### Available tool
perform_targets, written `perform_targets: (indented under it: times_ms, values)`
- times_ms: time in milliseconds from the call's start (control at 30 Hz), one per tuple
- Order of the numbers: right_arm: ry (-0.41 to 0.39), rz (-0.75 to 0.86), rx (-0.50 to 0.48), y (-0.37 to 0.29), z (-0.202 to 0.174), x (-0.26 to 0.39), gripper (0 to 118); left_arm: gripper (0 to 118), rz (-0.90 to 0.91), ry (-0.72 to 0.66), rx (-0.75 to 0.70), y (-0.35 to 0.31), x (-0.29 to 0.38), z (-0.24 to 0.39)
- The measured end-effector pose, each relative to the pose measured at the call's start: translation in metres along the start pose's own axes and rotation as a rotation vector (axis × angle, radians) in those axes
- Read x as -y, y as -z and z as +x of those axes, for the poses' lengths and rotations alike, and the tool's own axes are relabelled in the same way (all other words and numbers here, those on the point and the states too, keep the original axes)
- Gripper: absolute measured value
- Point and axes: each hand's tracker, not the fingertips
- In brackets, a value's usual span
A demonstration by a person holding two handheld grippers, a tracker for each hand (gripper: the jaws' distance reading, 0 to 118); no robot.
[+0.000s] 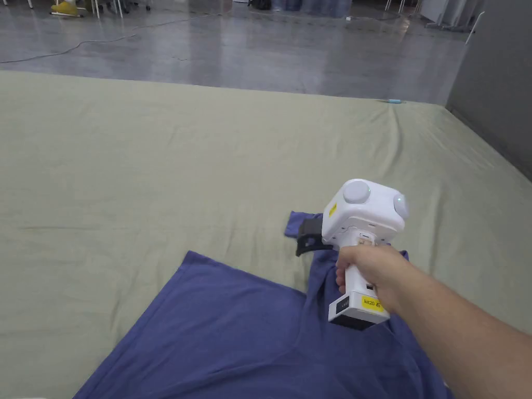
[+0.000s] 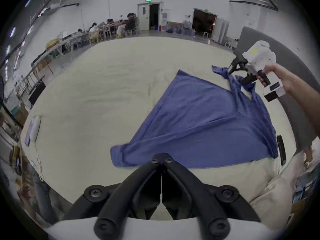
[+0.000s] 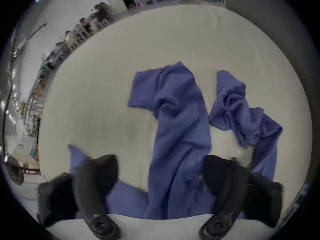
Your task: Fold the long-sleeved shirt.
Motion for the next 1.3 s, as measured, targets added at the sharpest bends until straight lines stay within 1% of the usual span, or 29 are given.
perform_targets:
  times_ms: [33,67,100,133,167,200,233,300,333,400,433,467,533,633,733,833,867,933,967,1000,1033,1067,1133,1200,1233,1267,1300]
  values:
    - [0.031,-0.019,0.010,0.005,-0.001,0.008,51,0,-0.002,-0.007,-0.003,0.001,0.000,-0.004]
    - [0.049,-0.041,0.031,0.012,0.002,0.009,51,0,-0.004,-0.016,-0.009,0.001,0.000,-0.007]
    - [0.056,-0.052,0.060,0.016,0.005,0.011,47,0,-0.006,-0.020,-0.006,0.002,-0.001,-0.010]
    - [0.028,0.002,0.103,0.006,0.003,0.017,38,0,-0.007,-0.027,-0.002,0.003,-0.002,-0.013]
    - [0.019,0.017,0.109,-0.002,0.003,0.021,19,0,-0.006,-0.034,0.003,0.002,-0.002,-0.014]
    - [0.014,0.025,0.091,-0.010,0.007,0.022,8,0,-0.005,-0.035,0.006,0.001,-0.002,-0.014]
    - [0.017,0.060,0.007,-0.024,0.013,0.024,8,0,-0.003,-0.035,0.009,0.000,-0.002,-0.013]
    - [-0.011,0.097,-0.058,-0.061,0.014,0.033,7,0,0.001,-0.029,0.019,0.000,-0.002,-0.012]
    - [-0.048,0.131,-0.079,-0.087,0.013,0.043,7,0,0.001,-0.023,0.022,-0.001,-0.002,-0.011]
    - [-0.154,0.206,-0.117,-0.140,0.008,0.075,7,0,0.004,-0.010,0.029,-0.003,0.000,-0.008]
    - [-0.194,0.239,-0.123,-0.168,0.006,0.099,7,0,0.005,-0.008,0.031,-0.004,0.000,-0.008]
    - [-0.218,0.251,-0.130,-0.189,0.007,0.120,7,0,0.006,-0.007,0.032,-0.005,0.001,-0.008]
    - [-0.217,0.252,-0.175,-0.225,0.014,0.174,7,0,0.004,-0.007,0.035,-0.006,0.002,-0.007]
    - [-0.229,0.230,-0.192,-0.245,0.015,0.247,7,0,0.007,-0.001,0.032,-0.011,0.004,-0.006]
    - [-0.222,0.211,-0.203,-0.245,0.018,0.307,7,0,0.016,0.010,0.024,-0.016,0.007,-0.006]
    - [-0.245,0.163,-0.195,-0.229,0.015,0.350,7,0,0.019,0.017,0.019,-0.020,0.010,-0.005]
    - [-0.245,0.150,-0.189,-0.220,0.013,0.361,7,0,0.018,0.017,0.020,-0.021,0.011,-0.005]
    - [-0.226,0.076,-0.145,-0.194,0.011,0.376,7,0,0.011,0.021,0.021,-0.021,0.012,-0.006]
    - [-0.216,0.046,-0.150,-0.183,0.012,0.379,7,0,0.010,0.022,0.019,-0.021,0.013,-0.006]
    - [-0.181,0.025,-0.152,-0.171,0.012,0.385,7,0,0.009,0.023,0.020,-0.022,0.013,-0.006]
    - [-0.142,0.009,-0.133,-0.162,0.010,0.392,7,0,0.009,0.023,0.022,-0.022,0.014,-0.007]
    - [-0.135,-0.017,-0.135,-0.155,0.007,0.397,7,0,0.009,0.022,0.024,-0.023,0.014,-0.007]
    - [-0.075,-0.077,-0.165,-0.139,0.012,0.401,7,0,0.008,0.024,0.022,-0.024,0.015,-0.006]
    - [-0.068,-0.083,-0.116,-0.124,0.010,0.405,7,0,0.006,0.027,0.022,-0.025,0.016,-0.005]
    - [-0.057,-0.096,-0.085,-0.118,0.016,0.404,7,0,0.003,0.029,0.024,-0.024,0.017,-0.005]
    - [-0.034,-0.112,-0.071,-0.112,0.017,0.405,7,0,-0.002,0.031,0.027,-0.024,0.017,-0.004]
    - [-0.017,-0.123,-0.092,-0.106,0.018,0.404,7,0,-0.007,0.033,0.030,-0.022,0.017,-0.003]
